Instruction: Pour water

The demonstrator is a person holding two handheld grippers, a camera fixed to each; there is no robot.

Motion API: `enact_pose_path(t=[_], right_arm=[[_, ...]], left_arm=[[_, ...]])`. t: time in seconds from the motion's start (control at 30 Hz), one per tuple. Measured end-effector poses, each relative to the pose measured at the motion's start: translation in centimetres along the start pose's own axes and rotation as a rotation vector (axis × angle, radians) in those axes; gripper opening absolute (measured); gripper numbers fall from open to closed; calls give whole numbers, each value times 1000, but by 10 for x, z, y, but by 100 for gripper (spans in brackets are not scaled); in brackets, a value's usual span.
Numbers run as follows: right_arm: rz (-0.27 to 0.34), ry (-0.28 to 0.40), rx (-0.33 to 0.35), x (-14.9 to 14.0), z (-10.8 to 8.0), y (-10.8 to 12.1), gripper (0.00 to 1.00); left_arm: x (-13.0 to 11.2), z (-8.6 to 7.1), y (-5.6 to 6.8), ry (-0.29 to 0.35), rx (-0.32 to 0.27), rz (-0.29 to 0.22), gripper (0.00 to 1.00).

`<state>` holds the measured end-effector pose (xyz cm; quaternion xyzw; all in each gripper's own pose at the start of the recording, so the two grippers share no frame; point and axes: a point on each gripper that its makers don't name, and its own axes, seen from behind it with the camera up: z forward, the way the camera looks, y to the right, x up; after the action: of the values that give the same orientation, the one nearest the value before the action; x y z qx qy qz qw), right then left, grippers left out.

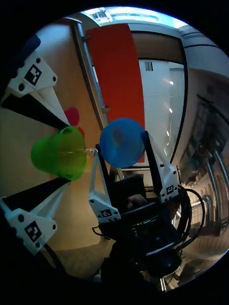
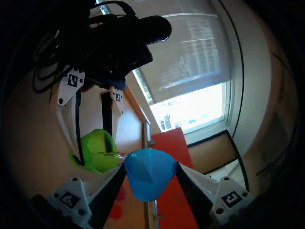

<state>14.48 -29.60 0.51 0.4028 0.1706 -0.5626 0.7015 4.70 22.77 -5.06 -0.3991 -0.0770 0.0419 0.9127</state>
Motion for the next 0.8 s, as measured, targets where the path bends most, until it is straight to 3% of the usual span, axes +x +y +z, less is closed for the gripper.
enact_pose_path(t=[0.8], right_arm=[[-56,-14,7,1,-3,-2,93]], left_arm=[[-3,3,4,-10,-7,11,87]])
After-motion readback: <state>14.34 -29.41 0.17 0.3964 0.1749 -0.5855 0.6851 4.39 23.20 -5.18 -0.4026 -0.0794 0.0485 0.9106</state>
